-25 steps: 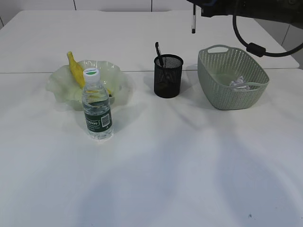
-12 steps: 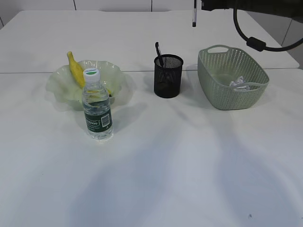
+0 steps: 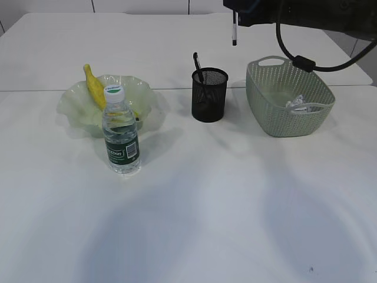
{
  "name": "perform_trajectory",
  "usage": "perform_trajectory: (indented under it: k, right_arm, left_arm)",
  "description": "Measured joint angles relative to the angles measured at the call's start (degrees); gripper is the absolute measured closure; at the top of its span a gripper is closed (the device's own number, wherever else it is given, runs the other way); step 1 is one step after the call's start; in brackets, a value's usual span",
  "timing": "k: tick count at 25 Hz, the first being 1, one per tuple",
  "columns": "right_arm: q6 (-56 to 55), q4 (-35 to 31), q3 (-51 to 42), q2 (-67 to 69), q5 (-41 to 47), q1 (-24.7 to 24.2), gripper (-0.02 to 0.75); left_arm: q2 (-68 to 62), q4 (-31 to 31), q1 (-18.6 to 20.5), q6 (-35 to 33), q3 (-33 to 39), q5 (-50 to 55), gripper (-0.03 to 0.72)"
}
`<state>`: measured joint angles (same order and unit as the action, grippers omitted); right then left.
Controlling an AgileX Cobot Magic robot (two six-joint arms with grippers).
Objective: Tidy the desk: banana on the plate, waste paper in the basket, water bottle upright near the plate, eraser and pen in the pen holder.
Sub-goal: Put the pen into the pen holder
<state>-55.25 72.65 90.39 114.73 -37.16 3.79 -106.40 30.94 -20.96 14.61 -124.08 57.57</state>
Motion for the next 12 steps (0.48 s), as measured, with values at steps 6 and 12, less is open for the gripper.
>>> perform_trajectory:
  k: [6,12]
  right_arm:
    - [0.0,-1.8,3.5,3.1,0.6,0.0,0.651]
    - [0.0,-3.8,8.0,6.9,0.6,0.4,0.651]
  left_arm:
    - [0.0,0.0,1.0,0.0,0.0,0.1,0.27]
    - [0.0,0.3,1.0,0.0,0.0,0.1,0.275]
